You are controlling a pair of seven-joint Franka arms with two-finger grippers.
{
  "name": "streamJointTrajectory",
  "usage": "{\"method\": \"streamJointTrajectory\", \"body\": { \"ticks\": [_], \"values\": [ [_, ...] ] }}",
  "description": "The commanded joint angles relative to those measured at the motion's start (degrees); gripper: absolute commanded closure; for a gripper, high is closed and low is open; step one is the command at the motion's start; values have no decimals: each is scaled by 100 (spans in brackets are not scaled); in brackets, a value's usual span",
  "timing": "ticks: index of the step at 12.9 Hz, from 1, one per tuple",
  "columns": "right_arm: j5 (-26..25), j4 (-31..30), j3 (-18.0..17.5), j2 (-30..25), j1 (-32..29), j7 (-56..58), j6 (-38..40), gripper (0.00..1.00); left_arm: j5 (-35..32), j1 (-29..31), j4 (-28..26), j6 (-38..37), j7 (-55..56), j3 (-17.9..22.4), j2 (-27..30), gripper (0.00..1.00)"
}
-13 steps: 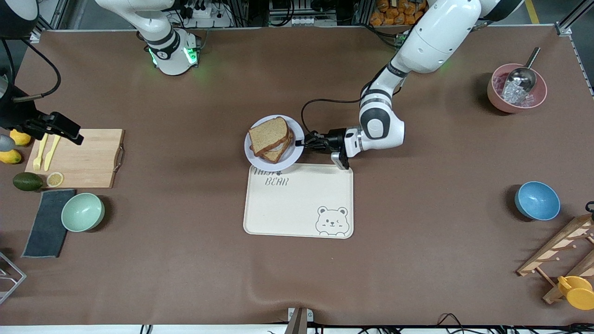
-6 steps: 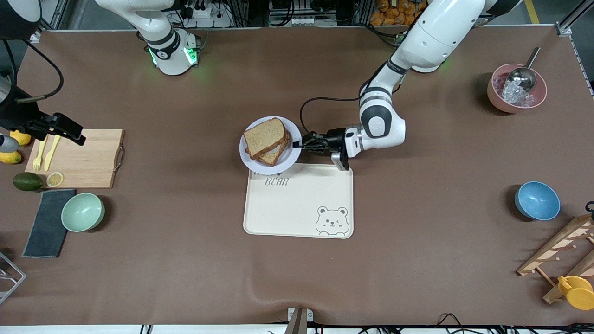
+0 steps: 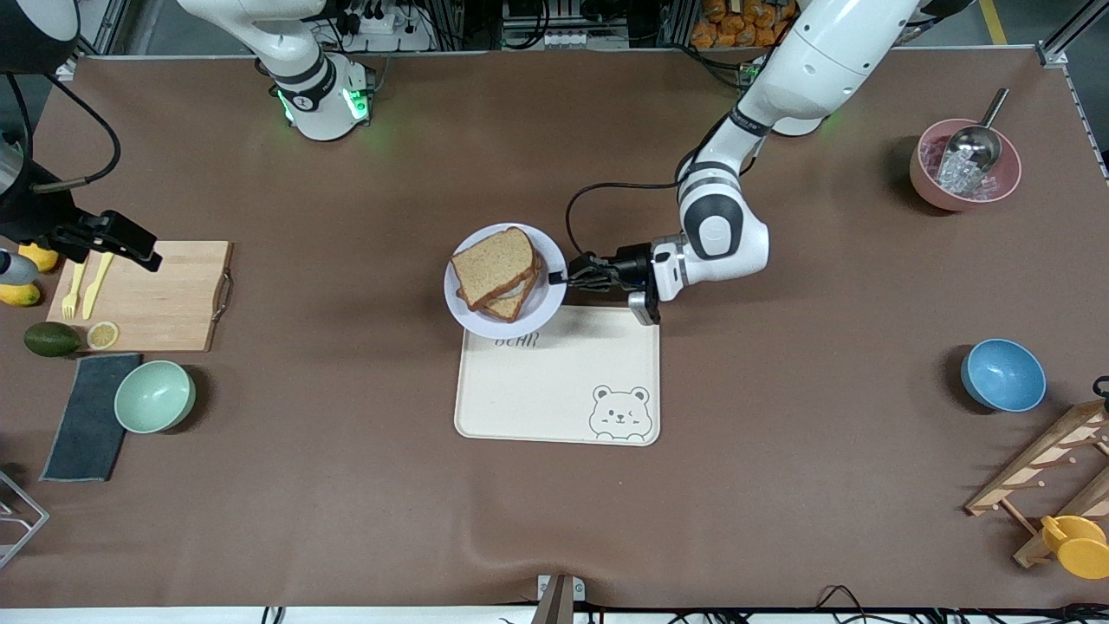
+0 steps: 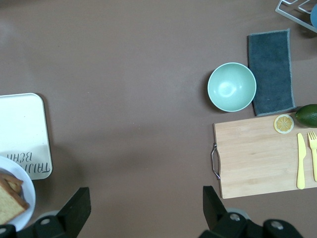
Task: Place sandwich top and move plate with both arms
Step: 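Slide the plate with the left gripper onto the bear tray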
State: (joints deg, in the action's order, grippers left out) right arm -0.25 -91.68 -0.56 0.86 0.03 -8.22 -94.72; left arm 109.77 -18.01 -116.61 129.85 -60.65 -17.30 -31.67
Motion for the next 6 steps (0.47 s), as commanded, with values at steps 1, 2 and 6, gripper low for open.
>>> {"method": "streamJointTrajectory", "body": {
  "ticks": [1, 2, 6],
  "values": [
    [-125, 19, -23, 2, -11, -92, 59, 0, 133, 420, 33, -48, 88, -80, 126, 100],
    [-125, 28, -5, 2, -29, -92, 68, 0, 80, 578, 77, -56, 105, -72, 117, 100],
    [-55, 28, 4, -16, -56, -109, 76, 0, -674, 1237, 445, -56, 106, -45, -251, 100]
  ]
}}
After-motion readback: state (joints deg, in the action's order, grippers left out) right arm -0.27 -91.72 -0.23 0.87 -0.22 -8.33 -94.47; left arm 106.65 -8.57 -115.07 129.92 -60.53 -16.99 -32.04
